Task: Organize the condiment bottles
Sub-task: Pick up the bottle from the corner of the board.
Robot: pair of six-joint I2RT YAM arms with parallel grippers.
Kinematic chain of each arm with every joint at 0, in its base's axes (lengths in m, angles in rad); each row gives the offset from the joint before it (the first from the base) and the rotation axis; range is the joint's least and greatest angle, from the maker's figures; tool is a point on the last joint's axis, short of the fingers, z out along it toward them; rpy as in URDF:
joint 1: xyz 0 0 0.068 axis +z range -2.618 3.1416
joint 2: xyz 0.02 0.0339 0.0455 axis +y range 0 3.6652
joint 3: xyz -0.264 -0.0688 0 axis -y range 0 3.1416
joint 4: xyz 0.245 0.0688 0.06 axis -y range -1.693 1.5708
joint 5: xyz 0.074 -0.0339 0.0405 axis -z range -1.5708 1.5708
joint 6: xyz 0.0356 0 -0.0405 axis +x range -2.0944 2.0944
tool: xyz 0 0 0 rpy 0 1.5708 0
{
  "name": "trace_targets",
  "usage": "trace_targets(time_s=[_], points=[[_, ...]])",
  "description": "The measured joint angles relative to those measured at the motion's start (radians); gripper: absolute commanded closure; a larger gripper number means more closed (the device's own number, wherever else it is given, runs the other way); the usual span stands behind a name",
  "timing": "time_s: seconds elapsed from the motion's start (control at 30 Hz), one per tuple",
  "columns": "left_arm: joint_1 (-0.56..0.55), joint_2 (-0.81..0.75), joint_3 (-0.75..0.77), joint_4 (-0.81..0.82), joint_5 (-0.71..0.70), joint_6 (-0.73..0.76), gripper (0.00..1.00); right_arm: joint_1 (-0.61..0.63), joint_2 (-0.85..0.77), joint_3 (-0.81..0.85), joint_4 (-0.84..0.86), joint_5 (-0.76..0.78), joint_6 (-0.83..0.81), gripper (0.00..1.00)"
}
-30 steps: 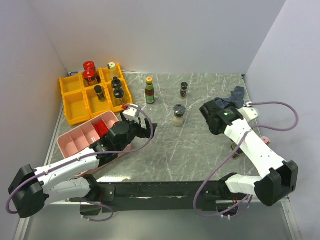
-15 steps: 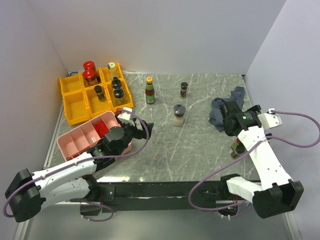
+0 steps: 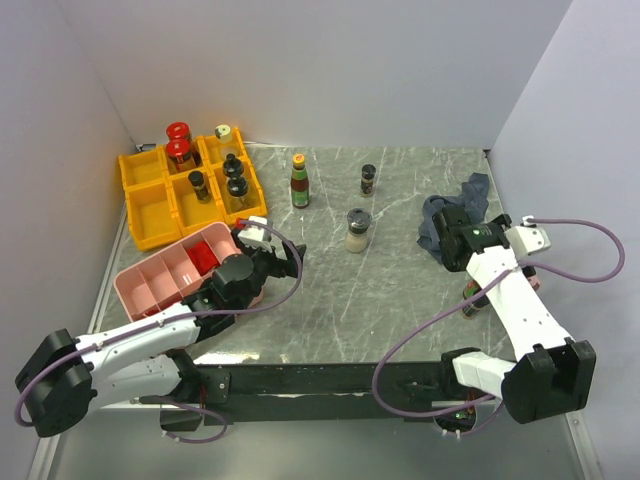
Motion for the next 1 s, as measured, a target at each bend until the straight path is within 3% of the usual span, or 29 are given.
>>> trace_targets(time_s=[0.27, 0.53, 0.63, 0.67, 0.7, 0.83, 0.93, 0.97, 1.0], points=[[0.000, -0.013, -0.010, 0.015, -0.015, 0.011, 0.01, -0.026, 0.005, -0.053, 0.176, -0.014, -0.111, 0.19], [0.000, -0.049, -0.017, 0.017, -0.029, 0.017, 0.00, -0.043, 0.120, -0.050, 0.214, -0.022, -0.111, 0.23], [0.000, -0.065, -0.022, 0.022, -0.032, 0.017, 0.01, -0.043, 0.139, -0.050, 0.227, -0.021, -0.113, 0.36], [0.000, -0.066, -0.022, 0.025, -0.033, 0.017, 0.01, -0.043, 0.141, -0.050, 0.232, -0.021, -0.113, 0.49], [0.000, -0.066, -0.022, 0.025, -0.034, 0.017, 0.01, -0.043, 0.141, -0.050, 0.235, -0.020, -0.112, 0.53], [0.000, -0.067, -0.022, 0.024, -0.034, 0.017, 0.01, -0.045, 0.148, -0.047, 0.225, -0.010, -0.095, 0.61], [0.000, -0.073, -0.022, 0.024, -0.034, 0.017, 0.01, -0.045, 0.161, -0.036, 0.208, -0.006, -0.064, 0.80], [0.000, -0.076, -0.022, 0.023, -0.034, 0.017, 0.01, -0.045, 0.164, -0.032, 0.197, -0.006, -0.054, 0.96], [0.000, -0.082, -0.022, 0.022, -0.034, 0.017, 0.01, -0.044, 0.166, -0.030, 0.188, -0.006, -0.042, 1.00]])
